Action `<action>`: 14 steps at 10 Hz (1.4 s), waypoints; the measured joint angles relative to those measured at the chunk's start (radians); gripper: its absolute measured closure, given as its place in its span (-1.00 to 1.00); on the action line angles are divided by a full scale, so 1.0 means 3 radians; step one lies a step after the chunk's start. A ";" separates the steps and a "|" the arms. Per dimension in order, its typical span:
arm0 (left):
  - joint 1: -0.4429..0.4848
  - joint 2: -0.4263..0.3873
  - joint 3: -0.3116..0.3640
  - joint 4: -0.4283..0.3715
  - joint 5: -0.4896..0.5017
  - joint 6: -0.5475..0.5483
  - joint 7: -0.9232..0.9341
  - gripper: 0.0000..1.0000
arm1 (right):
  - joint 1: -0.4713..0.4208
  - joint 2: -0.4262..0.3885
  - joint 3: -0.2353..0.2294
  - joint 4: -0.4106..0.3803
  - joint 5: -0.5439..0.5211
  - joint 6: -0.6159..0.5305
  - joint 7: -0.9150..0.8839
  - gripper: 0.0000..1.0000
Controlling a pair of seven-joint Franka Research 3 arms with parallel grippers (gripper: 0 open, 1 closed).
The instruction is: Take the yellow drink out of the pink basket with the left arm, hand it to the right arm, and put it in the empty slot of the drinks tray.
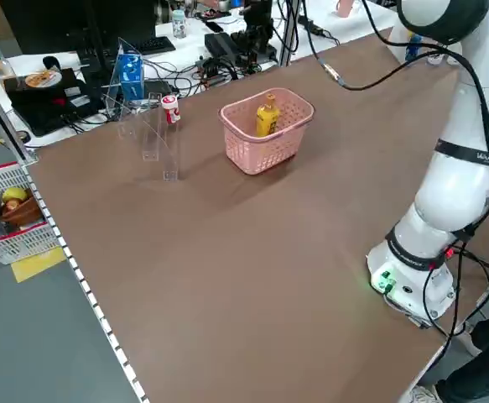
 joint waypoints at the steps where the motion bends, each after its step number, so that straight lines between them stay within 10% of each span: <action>1: 0.0000 -0.0006 -0.0001 -0.0055 0.0000 0.0029 -0.0029 -0.94 | 0.0000 0.0000 0.0000 0.0000 0.0000 0.0000 0.0000 -0.97; 14: 0.0000 -0.0326 -0.0096 -0.0973 0.0002 0.0758 -0.0255 -0.94 | 0.0000 0.0000 0.0000 0.0000 0.0000 0.0000 0.0000 -0.97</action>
